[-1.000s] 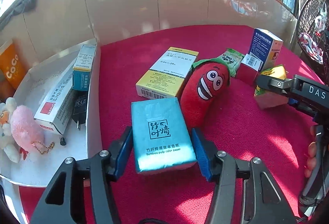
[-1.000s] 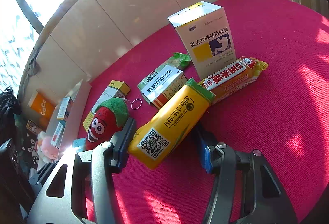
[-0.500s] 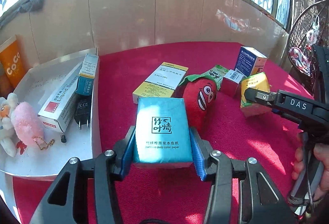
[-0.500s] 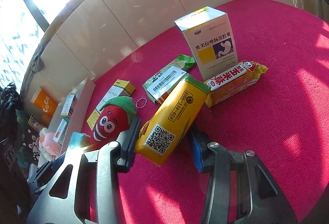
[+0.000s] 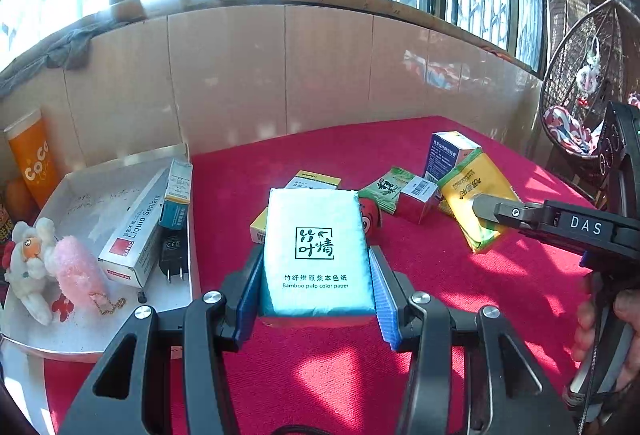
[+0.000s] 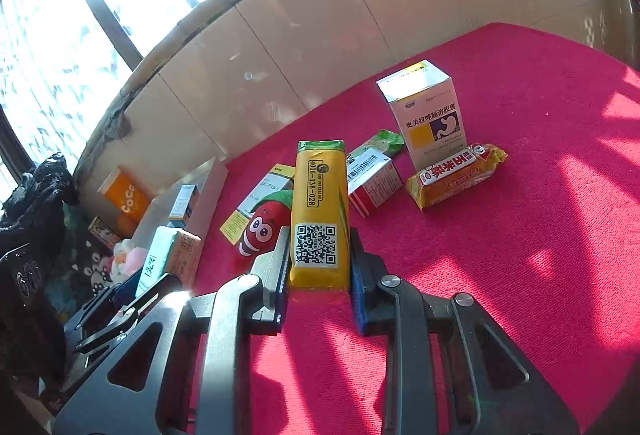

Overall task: Organize objects
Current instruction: 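Carry the tissue pack and yellow box toward the white tray with both tools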

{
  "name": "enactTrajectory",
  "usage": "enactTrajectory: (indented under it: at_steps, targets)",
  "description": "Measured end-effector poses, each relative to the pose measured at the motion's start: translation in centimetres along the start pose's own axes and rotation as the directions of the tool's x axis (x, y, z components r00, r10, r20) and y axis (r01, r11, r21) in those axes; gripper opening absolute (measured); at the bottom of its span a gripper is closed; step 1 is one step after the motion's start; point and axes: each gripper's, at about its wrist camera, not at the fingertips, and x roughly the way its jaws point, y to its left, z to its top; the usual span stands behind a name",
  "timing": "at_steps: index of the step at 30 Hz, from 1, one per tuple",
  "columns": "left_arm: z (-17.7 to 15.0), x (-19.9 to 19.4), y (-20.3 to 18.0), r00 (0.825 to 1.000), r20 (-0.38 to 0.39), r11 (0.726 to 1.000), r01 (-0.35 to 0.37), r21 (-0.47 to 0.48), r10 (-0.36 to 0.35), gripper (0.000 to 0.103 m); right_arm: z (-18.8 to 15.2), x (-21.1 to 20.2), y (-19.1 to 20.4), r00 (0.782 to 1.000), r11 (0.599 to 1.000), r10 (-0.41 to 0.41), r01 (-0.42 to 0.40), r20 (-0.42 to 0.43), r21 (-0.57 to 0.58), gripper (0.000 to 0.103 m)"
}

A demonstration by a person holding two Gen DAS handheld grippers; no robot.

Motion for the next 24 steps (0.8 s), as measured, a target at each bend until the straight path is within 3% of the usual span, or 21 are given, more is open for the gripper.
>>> enactTrajectory:
  at_steps: [13, 24]
  targets:
    - [0.7, -2.0, 1.4, 0.998, 0.057, 0.999, -0.017, -0.041, 0.019, 0.050, 0.5, -1.6, 3.4, 0.997, 0.996, 0.076, -0.076, 0.001, -0.048, 0.024]
    - [0.5, -3.3, 3.6, 0.995, 0.091, 0.995, -0.019, -0.101, 0.028, 0.050, 0.3, -0.9, 6.3, 0.995, 0.991, 0.094, -0.096, -0.028, -0.097, 0.024]
